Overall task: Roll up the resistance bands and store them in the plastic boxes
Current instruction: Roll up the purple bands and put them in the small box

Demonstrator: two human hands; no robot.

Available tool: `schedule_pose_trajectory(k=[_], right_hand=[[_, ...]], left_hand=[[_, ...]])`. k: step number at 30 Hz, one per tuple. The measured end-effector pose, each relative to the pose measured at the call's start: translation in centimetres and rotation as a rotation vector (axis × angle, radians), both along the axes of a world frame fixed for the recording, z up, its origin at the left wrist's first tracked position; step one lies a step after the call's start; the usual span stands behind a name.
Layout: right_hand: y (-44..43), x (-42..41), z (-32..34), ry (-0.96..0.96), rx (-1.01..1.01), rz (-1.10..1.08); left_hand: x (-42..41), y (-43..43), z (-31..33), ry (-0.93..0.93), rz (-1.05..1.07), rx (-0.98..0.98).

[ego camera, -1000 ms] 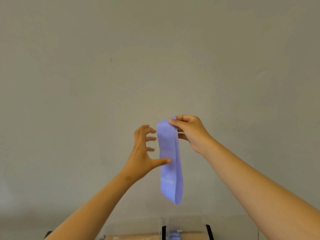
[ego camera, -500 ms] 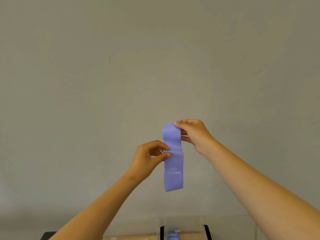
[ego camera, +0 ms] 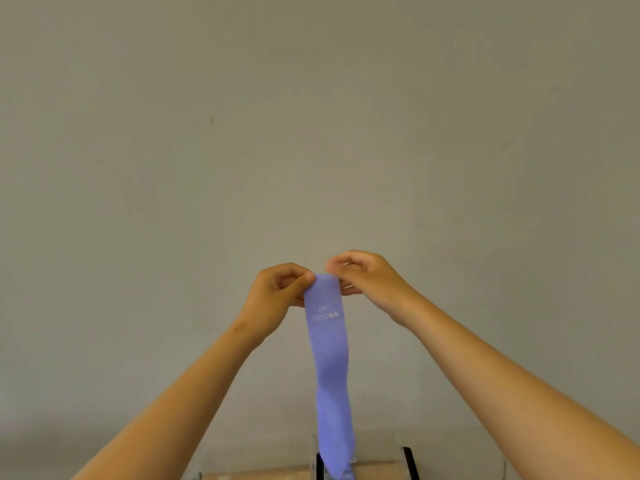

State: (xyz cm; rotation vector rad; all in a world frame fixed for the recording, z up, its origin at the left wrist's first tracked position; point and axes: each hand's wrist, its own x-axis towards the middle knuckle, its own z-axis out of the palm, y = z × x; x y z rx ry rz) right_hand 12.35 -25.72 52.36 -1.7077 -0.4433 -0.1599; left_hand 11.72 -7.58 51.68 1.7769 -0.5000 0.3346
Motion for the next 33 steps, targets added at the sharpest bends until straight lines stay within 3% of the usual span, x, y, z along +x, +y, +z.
schedule_pose_trajectory(k=[4, 17, 22, 33], right_hand=[[0.6, 0.0, -0.2, -0.078, -0.008, -0.011], [1.1, 0.0, 0.1, -0.013, 0.035, 0.019], [0.7, -0.1, 0.1, 0.009, 0.045, 0.010], [0.0, -0.5, -0.1, -0.007, 0.089, 0.041]], left_hand=[[-0.3, 0.5, 0.2, 0.009, -0.001, 0.006], [-0.6, 1.1, 0.6, 0.047, 0.039, -0.102], [-0.3, 1.4, 0.0, 0.121, 0.037, -0.075], [-0.7, 1.1, 0.2, 0.081, 0.052, -0.055]])
